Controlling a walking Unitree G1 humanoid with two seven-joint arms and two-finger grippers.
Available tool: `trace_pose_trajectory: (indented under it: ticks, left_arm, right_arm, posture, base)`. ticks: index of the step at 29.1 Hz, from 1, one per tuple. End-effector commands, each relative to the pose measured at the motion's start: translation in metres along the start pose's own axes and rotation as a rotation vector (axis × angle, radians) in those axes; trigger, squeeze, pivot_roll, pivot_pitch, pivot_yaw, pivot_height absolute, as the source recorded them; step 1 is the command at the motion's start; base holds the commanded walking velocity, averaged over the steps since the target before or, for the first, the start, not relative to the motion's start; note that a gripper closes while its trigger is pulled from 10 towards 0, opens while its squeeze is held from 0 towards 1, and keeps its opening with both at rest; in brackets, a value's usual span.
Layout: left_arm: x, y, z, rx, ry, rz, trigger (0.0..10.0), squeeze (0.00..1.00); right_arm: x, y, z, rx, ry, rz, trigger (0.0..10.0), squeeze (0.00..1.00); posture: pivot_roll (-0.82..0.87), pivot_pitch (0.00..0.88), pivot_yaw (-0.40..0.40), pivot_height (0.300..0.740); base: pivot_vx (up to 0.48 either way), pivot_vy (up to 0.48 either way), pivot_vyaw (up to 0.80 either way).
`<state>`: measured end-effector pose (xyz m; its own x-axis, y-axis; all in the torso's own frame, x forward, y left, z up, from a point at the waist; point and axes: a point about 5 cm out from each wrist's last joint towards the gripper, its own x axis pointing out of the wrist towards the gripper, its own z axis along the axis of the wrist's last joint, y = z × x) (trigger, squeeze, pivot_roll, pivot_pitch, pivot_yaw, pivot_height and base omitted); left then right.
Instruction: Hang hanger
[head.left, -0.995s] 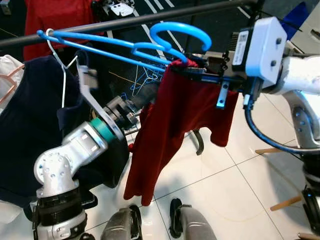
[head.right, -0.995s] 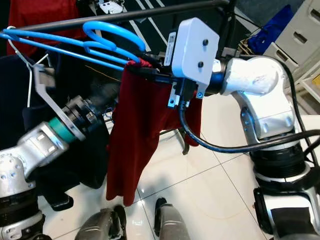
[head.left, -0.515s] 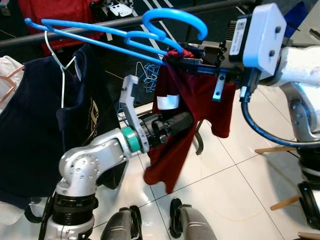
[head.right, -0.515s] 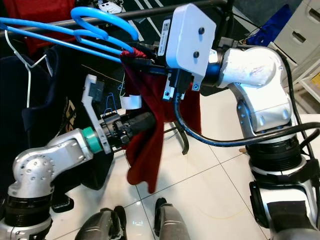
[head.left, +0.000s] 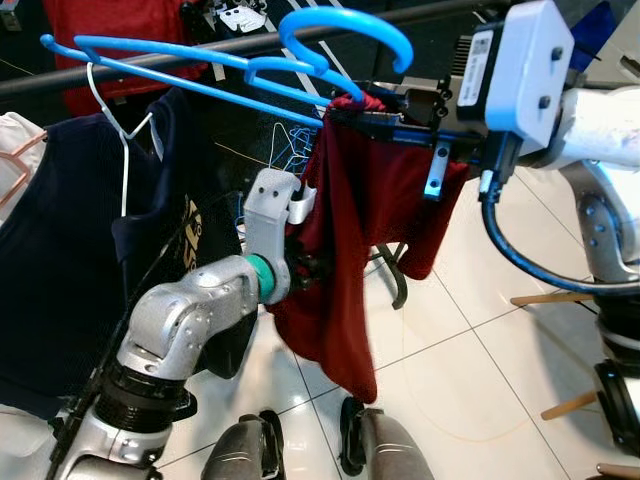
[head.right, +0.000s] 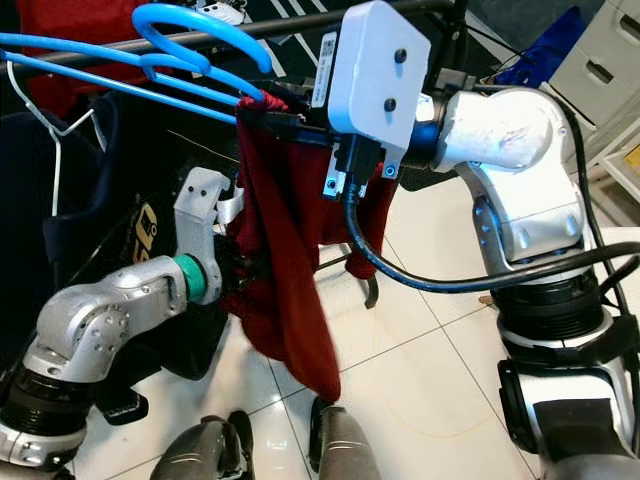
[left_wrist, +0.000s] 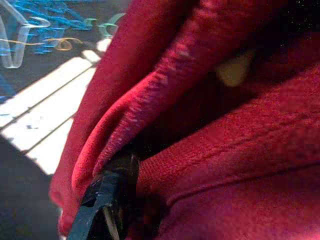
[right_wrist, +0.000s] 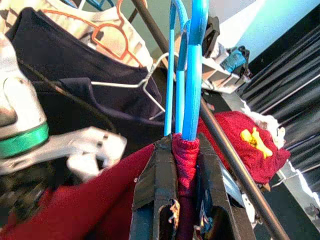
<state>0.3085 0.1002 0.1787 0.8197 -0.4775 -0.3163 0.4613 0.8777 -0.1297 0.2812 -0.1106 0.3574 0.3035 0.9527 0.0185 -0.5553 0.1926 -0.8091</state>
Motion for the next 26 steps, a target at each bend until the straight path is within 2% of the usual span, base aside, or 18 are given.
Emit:
trace_pose_trajectory:
  ticks: [1,2,3,5,8,9,10,11,12,13,14,15,16,18,19,20,26]
  left_arm:
    - [0.001,0.005,-0.012,-0.004,0.056,0.036,10.0,0.00]
    - [-0.001,0.014,-0.013,0.023,0.056,0.099,10.0,0.00]
    - [-0.001,0.014,-0.013,0.023,0.056,0.099,10.0,0.00]
    - [-0.008,0.026,-0.013,0.075,0.039,0.158,10.0,0.00]
    - [-0.008,0.026,-0.013,0.075,0.039,0.158,10.0,0.00]
    - [-0.012,0.029,-0.009,0.096,0.006,0.160,10.0,0.00]
    - [-0.019,0.029,0.001,0.117,-0.065,0.101,10.0,0.00]
    - [-0.019,0.029,0.001,0.117,-0.065,0.101,10.0,0.00]
    - [-0.027,0.027,0.010,0.186,-0.127,0.035,9.2,0.00]
    - [-0.027,0.027,0.010,0.186,-0.127,0.035,9.2,0.00]
    - [-0.035,0.025,0.018,0.345,-0.171,-0.023,10.0,0.00]
    - [-0.035,0.025,0.018,0.345,-0.171,-0.023,10.0,0.00]
    - [-0.039,0.023,0.020,0.462,-0.185,-0.061,10.0,0.00]
    - [-0.041,0.030,0.026,0.731,-0.173,-0.035,10.0,0.00]
    - [-0.041,0.030,0.026,0.731,-0.173,-0.035,10.0,0.00]
    - [-0.041,0.034,0.028,0.806,-0.167,-0.010,10.0,0.00]
    - [-0.041,0.046,0.033,0.887,-0.158,0.027,10.0,0.00]
  right_arm:
    - [-0.001,-0.003,0.013,-0.054,-0.038,-0.015,10.0,0.00]
    - [-0.003,-0.004,0.012,-0.056,-0.032,-0.019,10.0,0.00]
    - [-0.003,-0.004,0.012,-0.056,-0.032,-0.019,10.0,0.00]
    - [-0.007,-0.006,0.010,-0.063,-0.017,-0.025,10.0,0.00]
    - [-0.007,-0.006,0.010,-0.063,-0.017,-0.025,10.0,0.00]
    - [-0.009,-0.007,0.009,-0.067,-0.006,-0.027,10.0,0.00]
    - [-0.013,-0.007,0.007,-0.069,0.010,-0.027,10.0,0.00]
    - [-0.013,-0.007,0.007,-0.069,0.010,-0.027,10.0,0.00]
    - [-0.015,-0.007,0.005,-0.069,0.026,-0.025,10.0,0.00]
    - [-0.015,-0.007,0.005,-0.069,0.026,-0.025,10.0,0.00]
    - [-0.018,-0.006,0.004,-0.067,0.040,-0.017,10.0,0.00]
    - [-0.018,-0.006,0.004,-0.067,0.040,-0.017,10.0,0.00]
    - [-0.019,-0.005,0.003,-0.065,0.049,-0.011,10.0,0.00]
    - [-0.021,-0.003,0.002,-0.063,0.060,0.002,10.0,0.00]
    - [-0.021,-0.003,0.002,-0.063,0.060,0.002,10.0,0.00]
    - [-0.021,-0.002,0.002,-0.062,0.062,0.005,10.0,0.00]
    - [-0.024,-0.002,0.002,-0.065,0.076,0.010,10.0,0.00]
  posture:
    - [-0.19,0.141,0.073,0.740]
    - [-0.19,0.141,0.071,0.740]
    - [-0.19,0.141,0.071,0.740]
    - [-0.18,0.142,0.072,0.740]
    - [-0.18,0.142,0.072,0.740]
    - [-0.18,0.143,0.072,0.740]
    - [-0.18,0.144,0.073,0.740]
    - [-0.18,0.144,0.073,0.740]
    - [-0.18,0.145,0.073,0.740]
    - [-0.18,0.145,0.073,0.740]
    - [-0.17,0.145,0.073,0.740]
    - [-0.17,0.145,0.073,0.740]
    - [-0.17,0.145,0.073,0.740]
    - [-0.17,0.143,0.078,0.740]
    - [-0.17,0.143,0.078,0.740]
    - [-0.17,0.142,0.080,0.740]
    - [-0.17,0.142,0.082,0.740]
  base:
    - [0.000,0.000,0.00]
    - [0.000,0.000,0.00]
    - [0.000,0.000,0.00]
    - [0.000,0.000,0.00]
    - [0.000,0.000,0.00]
    - [0.000,0.000,0.00]
    - [0.000,0.000,0.00]
    - [0.000,0.000,0.00]
    - [0.000,0.000,0.00]
    - [0.000,0.000,0.00]
    - [0.000,0.000,0.00]
    - [0.000,0.000,0.00]
    - [0.000,0.000,0.00]
    - [0.000,0.000,0.00]
    - [0.000,0.000,0.00]
    - [0.000,0.000,0.00]
    - [0.000,0.000,0.00]
